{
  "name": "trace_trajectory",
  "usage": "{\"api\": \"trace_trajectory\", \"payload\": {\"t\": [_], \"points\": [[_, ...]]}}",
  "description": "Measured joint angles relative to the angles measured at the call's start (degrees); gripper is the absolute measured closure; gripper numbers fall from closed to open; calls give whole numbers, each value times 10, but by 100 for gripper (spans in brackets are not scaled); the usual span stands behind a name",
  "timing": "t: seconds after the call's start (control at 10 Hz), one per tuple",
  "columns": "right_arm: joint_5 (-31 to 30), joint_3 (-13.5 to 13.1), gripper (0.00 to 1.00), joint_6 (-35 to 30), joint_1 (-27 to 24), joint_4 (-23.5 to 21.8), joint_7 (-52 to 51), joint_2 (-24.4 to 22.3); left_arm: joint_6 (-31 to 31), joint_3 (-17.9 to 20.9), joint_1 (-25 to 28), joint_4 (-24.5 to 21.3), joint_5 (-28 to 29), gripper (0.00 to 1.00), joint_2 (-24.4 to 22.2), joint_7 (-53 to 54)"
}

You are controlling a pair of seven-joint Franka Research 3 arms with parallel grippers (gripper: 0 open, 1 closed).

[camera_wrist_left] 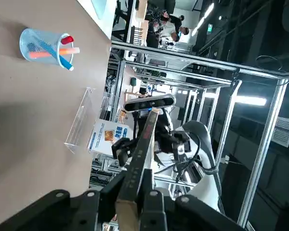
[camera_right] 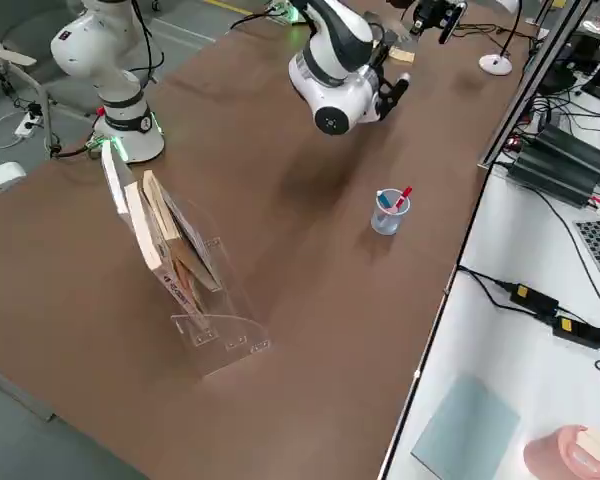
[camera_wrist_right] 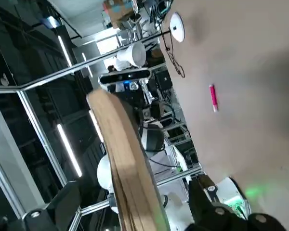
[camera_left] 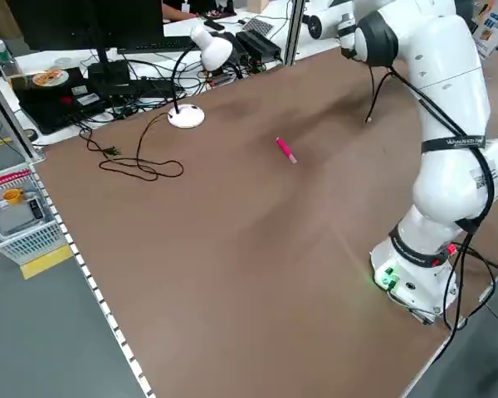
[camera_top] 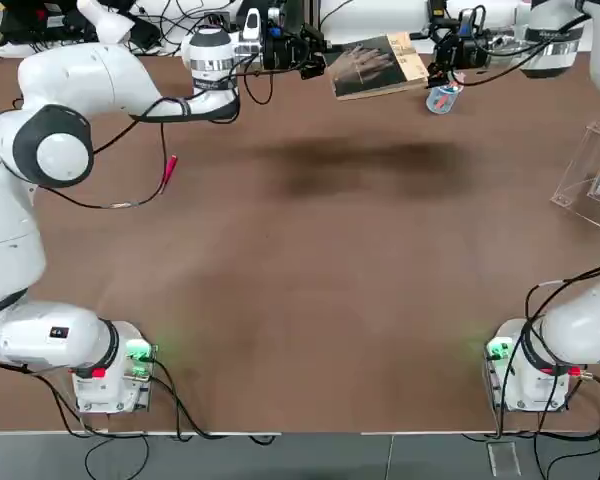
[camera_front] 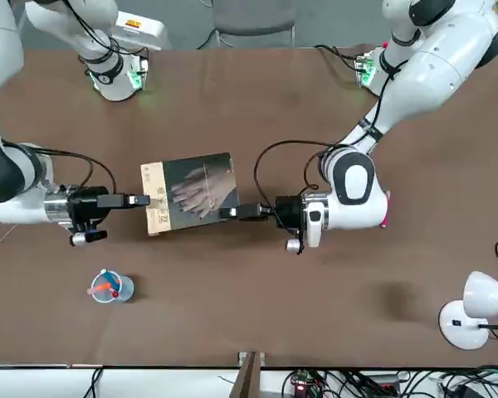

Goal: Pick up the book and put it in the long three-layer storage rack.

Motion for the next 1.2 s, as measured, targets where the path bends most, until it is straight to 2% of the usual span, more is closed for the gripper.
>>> {"api": "trace_trajectory", "payload": {"t": [1.2], "points": [[-1,21,1,-2,3,-48,-22,-18,0,0,0,0,0,96,0,0]]}}
